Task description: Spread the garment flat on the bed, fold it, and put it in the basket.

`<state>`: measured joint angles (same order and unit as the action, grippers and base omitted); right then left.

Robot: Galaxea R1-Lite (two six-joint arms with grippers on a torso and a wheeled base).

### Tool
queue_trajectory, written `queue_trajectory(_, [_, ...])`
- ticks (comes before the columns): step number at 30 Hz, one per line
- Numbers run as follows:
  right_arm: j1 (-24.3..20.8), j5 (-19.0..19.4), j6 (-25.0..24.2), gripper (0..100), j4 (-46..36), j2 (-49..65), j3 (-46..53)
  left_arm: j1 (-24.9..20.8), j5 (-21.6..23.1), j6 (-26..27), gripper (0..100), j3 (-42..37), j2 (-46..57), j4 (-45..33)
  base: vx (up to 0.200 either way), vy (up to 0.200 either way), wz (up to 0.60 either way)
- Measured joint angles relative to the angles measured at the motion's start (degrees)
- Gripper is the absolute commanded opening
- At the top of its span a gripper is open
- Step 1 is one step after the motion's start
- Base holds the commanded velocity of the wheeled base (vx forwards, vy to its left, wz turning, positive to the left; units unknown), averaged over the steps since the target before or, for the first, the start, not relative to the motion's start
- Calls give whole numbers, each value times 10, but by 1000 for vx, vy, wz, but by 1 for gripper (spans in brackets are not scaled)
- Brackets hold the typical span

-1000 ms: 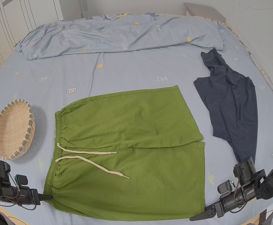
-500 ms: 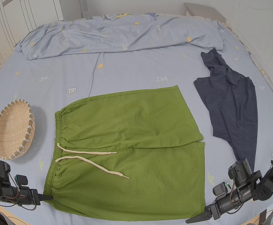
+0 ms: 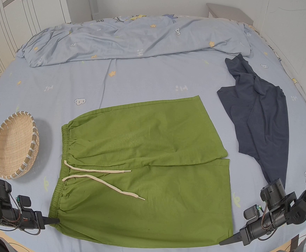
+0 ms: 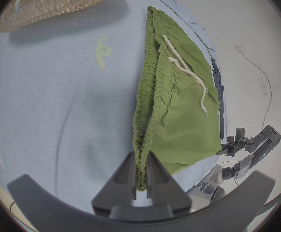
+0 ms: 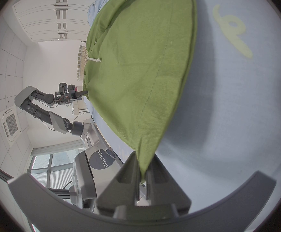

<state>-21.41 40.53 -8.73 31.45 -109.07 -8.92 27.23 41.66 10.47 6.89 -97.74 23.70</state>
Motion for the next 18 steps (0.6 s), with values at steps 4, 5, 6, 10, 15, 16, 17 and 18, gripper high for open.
queue_trajectory(4, [9,-1,0,0,3,1,8,3,0,0,0,2,-1,0,0,0,0])
queue_trajectory(5, [12,-1,1,0,3,2,10,4,0,0,0,2,-1,-1,0,0,0])
queue_trajectory(6, [15,-3,2,0,3,2,12,4,1,0,0,3,-2,-1,0,0,0])
queue_trajectory(10, [25,-10,13,0,5,5,23,4,2,-1,0,3,-2,-1,0,0,0])
queue_trajectory(15, [28,-14,25,0,2,25,30,-3,0,-44,0,3,9,-2,0,0,0])
queue_trajectory(16, [27,-15,23,0,1,31,30,-5,0,-63,0,4,15,-3,0,0,0])
queue_trajectory(17, [26,-16,19,0,-1,38,29,-9,-1,-91,0,6,23,-4,0,0,0])
queue_trajectory(18, [24,-17,13,0,-3,49,27,-14,-2,-123,0,10,34,-7,0,0,0])
